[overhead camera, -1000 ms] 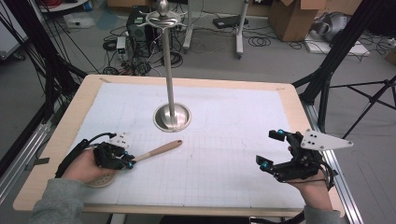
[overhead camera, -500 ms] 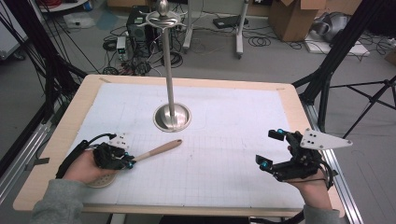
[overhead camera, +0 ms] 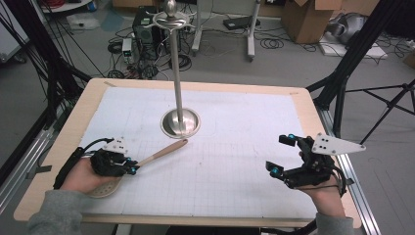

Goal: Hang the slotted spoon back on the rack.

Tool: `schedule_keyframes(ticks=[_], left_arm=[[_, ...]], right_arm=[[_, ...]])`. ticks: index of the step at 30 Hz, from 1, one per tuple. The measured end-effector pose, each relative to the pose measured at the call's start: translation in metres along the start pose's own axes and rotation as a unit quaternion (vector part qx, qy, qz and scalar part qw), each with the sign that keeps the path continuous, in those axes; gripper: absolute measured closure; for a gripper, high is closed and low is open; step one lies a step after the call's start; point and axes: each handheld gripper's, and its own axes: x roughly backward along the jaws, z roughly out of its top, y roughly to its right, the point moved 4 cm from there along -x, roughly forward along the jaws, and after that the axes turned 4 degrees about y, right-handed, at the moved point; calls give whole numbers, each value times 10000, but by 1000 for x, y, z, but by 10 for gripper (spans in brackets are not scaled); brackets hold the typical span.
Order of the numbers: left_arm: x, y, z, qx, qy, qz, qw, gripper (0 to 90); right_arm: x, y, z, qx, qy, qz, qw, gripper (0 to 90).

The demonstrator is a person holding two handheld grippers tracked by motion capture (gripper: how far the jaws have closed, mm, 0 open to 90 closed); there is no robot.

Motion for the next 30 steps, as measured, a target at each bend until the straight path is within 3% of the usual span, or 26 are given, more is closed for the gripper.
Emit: schedule_keyframes(ticks=[14,20,30], left_arm=[[17,-1,3,160,426,-41,9990,779],[26,-1,7,263,749,-75,9968,779],[38,-2,9,376,1070,-64,9935,779]], right_arm=[[-8,1,0,26,-31,57,10000,43],[-10,2,0,15,-33,70,10000,43],[-14,3,-1,-2,-39,100,9999,43]])
